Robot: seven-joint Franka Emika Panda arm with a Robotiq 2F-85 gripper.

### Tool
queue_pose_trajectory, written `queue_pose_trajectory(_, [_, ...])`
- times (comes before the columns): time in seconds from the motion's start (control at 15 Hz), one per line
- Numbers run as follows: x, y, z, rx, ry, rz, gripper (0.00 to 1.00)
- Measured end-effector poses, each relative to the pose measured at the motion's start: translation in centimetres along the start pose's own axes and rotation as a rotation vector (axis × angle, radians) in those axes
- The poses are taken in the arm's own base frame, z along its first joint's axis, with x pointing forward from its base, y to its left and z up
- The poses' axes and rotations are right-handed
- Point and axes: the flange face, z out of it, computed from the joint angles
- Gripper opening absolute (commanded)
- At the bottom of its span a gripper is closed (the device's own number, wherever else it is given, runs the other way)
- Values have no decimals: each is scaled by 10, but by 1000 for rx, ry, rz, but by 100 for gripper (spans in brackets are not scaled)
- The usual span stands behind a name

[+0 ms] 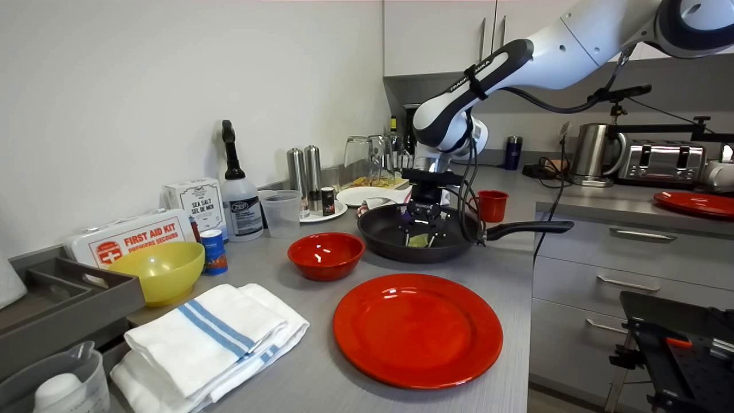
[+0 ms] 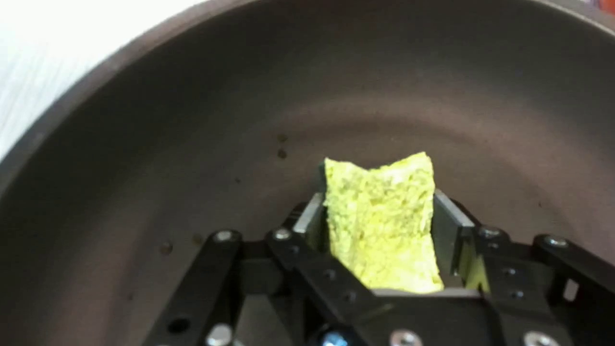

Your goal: Wipe the pan with the sponge

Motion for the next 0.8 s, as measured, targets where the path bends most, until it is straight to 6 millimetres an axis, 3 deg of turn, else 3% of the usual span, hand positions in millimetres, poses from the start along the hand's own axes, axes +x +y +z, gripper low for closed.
queue_pose_trajectory(0.8, [13,-14,-19,-47,478,54,28])
